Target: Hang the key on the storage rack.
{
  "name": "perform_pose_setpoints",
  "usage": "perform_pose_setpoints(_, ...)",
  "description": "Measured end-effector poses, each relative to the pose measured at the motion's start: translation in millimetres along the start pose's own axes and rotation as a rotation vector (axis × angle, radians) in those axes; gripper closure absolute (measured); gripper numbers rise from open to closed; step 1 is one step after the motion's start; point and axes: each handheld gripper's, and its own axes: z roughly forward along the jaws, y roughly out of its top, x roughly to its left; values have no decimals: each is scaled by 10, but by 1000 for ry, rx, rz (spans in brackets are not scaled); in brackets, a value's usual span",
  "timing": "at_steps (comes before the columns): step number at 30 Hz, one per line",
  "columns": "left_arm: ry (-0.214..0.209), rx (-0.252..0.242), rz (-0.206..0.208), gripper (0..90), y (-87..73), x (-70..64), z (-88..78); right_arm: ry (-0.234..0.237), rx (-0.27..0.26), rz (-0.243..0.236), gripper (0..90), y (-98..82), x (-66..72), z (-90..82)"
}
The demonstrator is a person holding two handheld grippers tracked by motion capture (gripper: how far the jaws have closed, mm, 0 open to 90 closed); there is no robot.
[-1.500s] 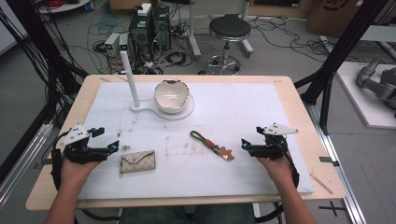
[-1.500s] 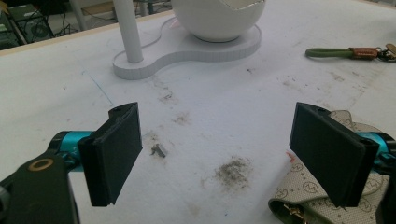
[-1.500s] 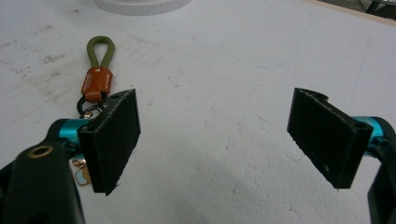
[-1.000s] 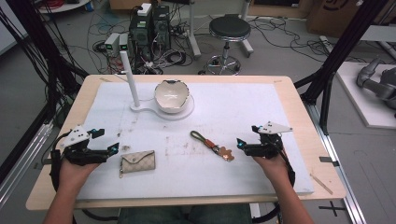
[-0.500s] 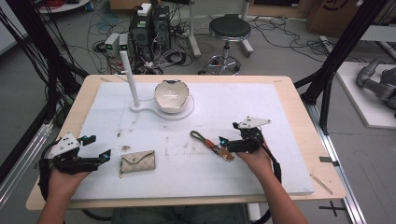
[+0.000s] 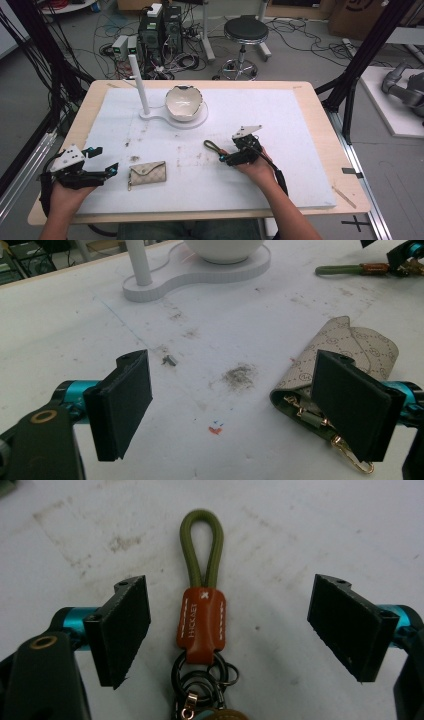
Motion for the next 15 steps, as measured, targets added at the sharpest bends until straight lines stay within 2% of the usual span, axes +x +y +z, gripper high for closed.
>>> perform_pose_setpoints(1,-3,-1,-2,168,-1,-4,6,0,48,8,242,-11,3,39)
perform_pose_setpoints(3,-6,0,5,168,0,-6,12,3,83,3,315,-26,-7,50)
perform_pose_setpoints(5,-7,0,6,168,5,-10,19,-3,79,1,338,-26,-9,45)
perform_pose_setpoints(6,-8,-1,4,168,5,-12,23,-14,82,1,384,-25,-8,33)
perform_pose_setpoints(8,-11,1,5,168,6,-14,32,-14,85,2,397,-25,-5,29)
perform_pose_setpoints(10,-12,4,7,168,7,-16,39,-9,85,-27,485,-18,17,21)
perform_pose_setpoints(11,-11,1,4,168,8,-22,45,-9,85,-27,485,-18,17,21)
perform_pose_setpoints(12,-13,4,7,168,9,-22,46,-7,89,-40,542,-13,57,14)
perform_pose_setpoints(15,-12,7,9,168,9,-25,54,-4,85,-56,572,-16,64,13)
